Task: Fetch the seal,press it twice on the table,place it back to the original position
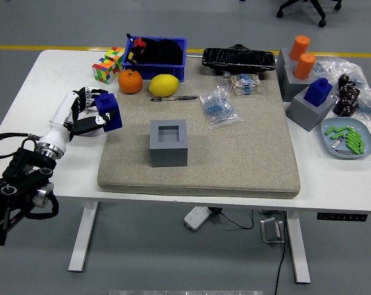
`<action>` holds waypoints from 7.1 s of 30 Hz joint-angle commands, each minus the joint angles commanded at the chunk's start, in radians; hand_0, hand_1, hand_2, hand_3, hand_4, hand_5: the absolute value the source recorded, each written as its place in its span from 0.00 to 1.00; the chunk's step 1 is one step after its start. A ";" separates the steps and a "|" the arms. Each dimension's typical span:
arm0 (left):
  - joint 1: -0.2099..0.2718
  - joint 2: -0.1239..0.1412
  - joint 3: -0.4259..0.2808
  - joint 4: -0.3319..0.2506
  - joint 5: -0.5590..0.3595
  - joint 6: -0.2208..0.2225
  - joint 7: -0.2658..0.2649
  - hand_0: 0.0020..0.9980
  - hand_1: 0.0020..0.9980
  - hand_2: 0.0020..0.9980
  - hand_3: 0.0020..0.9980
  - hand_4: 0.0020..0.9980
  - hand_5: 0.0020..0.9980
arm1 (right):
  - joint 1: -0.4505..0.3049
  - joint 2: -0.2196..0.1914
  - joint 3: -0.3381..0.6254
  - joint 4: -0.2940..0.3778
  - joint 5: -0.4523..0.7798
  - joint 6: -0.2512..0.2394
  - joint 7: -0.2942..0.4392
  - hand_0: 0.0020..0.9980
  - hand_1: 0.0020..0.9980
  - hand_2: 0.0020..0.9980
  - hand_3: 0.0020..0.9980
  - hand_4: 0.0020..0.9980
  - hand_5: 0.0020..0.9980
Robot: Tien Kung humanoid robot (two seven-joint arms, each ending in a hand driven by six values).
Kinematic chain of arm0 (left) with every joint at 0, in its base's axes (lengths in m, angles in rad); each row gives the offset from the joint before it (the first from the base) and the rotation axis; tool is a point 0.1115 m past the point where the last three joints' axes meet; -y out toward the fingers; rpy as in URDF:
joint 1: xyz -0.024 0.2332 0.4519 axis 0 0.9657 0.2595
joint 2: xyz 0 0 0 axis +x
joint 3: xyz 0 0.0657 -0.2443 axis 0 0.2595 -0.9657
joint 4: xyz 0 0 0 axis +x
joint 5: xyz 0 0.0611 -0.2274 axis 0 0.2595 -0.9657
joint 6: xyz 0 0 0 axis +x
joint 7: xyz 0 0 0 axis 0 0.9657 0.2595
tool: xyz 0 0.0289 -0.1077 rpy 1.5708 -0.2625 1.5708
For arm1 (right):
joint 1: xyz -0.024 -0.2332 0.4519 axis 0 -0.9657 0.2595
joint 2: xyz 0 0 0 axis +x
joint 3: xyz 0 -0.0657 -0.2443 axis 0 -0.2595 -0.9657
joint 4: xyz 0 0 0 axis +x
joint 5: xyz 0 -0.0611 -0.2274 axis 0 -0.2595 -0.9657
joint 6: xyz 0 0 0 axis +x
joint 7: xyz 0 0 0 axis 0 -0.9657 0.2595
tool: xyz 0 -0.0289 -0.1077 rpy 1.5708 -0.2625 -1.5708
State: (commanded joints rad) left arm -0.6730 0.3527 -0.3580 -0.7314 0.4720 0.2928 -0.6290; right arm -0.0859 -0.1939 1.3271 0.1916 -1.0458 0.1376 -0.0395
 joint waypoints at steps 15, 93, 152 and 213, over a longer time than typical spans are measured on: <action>0.064 -0.055 0.025 -0.015 -0.027 0.009 -0.016 0.63 0.50 0.43 0.55 0.68 0.00 | 0.000 -0.001 -0.023 0.000 0.007 0.001 0.000 0.75 0.69 0.67 0.63 0.74 0.52; -0.100 -0.067 0.050 -0.150 0.004 0.034 -0.016 0.63 0.50 0.44 0.55 0.71 0.00 | -0.005 0.000 -0.023 -0.001 0.019 -0.001 0.000 0.75 0.69 0.67 0.62 0.74 0.52; -0.171 -0.155 0.290 -0.054 -0.025 0.024 -0.016 0.64 0.51 0.45 0.56 0.72 0.00 | 0.008 -0.015 -0.070 -0.001 0.042 0.000 -0.001 0.75 0.69 0.67 0.62 0.74 0.53; -0.135 -0.115 0.175 -0.024 0.010 -0.082 -0.016 1.00 1.00 1.00 1.00 1.00 0.46 | 0.002 -0.008 -0.051 -0.001 0.037 0.003 -0.001 0.75 0.69 0.67 0.62 0.74 0.52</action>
State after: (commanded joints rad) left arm -0.8076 0.2374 -0.1834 -0.7551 0.4823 0.2108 -0.6454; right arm -0.0835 -0.2023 1.2761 0.1905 -1.0084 0.1408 -0.0408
